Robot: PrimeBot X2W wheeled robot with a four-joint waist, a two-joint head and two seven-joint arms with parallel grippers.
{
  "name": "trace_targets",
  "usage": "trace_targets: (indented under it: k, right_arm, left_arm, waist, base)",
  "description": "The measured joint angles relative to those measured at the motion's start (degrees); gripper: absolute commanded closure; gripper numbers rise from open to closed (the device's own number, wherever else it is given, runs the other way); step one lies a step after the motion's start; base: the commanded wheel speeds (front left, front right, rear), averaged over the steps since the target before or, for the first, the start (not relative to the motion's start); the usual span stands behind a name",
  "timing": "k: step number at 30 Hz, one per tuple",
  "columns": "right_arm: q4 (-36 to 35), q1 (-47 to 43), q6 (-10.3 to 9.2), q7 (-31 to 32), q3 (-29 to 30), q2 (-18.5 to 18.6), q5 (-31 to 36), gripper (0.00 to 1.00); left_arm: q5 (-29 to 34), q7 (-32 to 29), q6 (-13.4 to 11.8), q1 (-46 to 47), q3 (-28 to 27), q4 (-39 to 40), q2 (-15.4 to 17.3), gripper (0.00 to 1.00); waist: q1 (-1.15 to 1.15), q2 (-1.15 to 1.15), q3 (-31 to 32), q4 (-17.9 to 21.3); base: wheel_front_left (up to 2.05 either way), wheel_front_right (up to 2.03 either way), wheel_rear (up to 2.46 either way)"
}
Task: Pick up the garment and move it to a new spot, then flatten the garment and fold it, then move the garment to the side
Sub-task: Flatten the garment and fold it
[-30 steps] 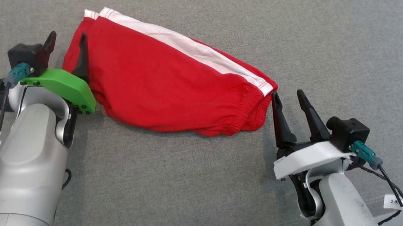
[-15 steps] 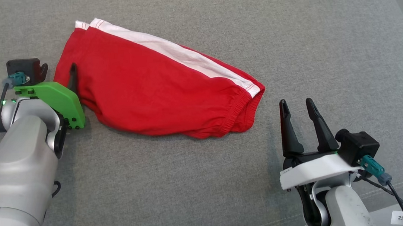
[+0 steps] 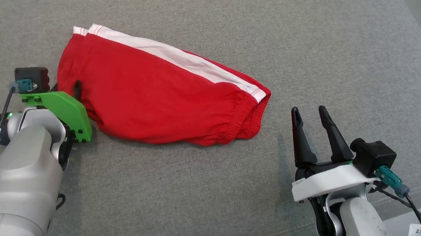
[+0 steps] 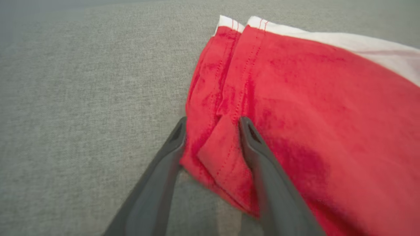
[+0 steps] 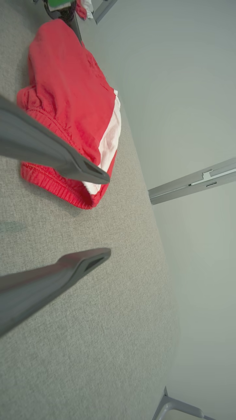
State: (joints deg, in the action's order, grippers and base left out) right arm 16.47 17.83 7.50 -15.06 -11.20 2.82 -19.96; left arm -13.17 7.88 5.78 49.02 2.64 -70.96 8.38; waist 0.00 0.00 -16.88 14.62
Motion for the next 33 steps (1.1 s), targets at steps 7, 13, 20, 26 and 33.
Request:
trace_targets:
  k: [7, 13, 20, 26, 33]
  right_arm:
    - [-0.1, -1.2, 0.0, 0.0, 0.4, 0.0, 0.2, 0.0]
    - [-0.2, -2.6, 0.0, 0.0, 2.2, 0.0, 0.8, 0.0]
    - [-0.5, -5.0, 0.0, 0.0, 4.8, 0.0, 1.7, 0.0]
    - [-0.4, -6.2, 0.0, 0.0, 6.7, 0.0, 2.8, 0.0]
    - [0.2, -7.3, 0.0, 0.0, 8.0, 0.0, 3.8, 0.0]
  left_arm:
    - [-1.0, 1.7, 0.9, -0.9, 1.1, -0.6, -1.1, 1.0]
    - [-3.3, 5.0, 1.4, -3.9, 1.1, 0.7, -2.5, 1.0]
    - [-8.1, 6.9, 1.6, -12.9, 0.7, 9.7, -4.3, 1.0]
    - [-10.5, 7.1, 1.6, -22.6, -0.5, 21.3, -5.3, 1.0]
    - [-15.5, 7.2, -0.6, -32.5, 2.7, 30.2, -5.5, 1.0]
  waist:
    - [0.0, 0.0, 1.4, -1.0]
    - [0.0, 0.0, 3.4, -2.7]
    - [0.0, 0.0, 6.1, -6.0]
    - [0.0, 0.0, 8.1, -8.3]
    - [0.0, 0.0, 10.2, -10.6]
  base:
    - [0.0, 0.0, 0.0]
    - [0.0, 0.0, 0.0]
    - [0.0, 0.0, 0.0]
    - [0.0, 0.0, 0.0]
    - [0.0, 0.0, 0.0]
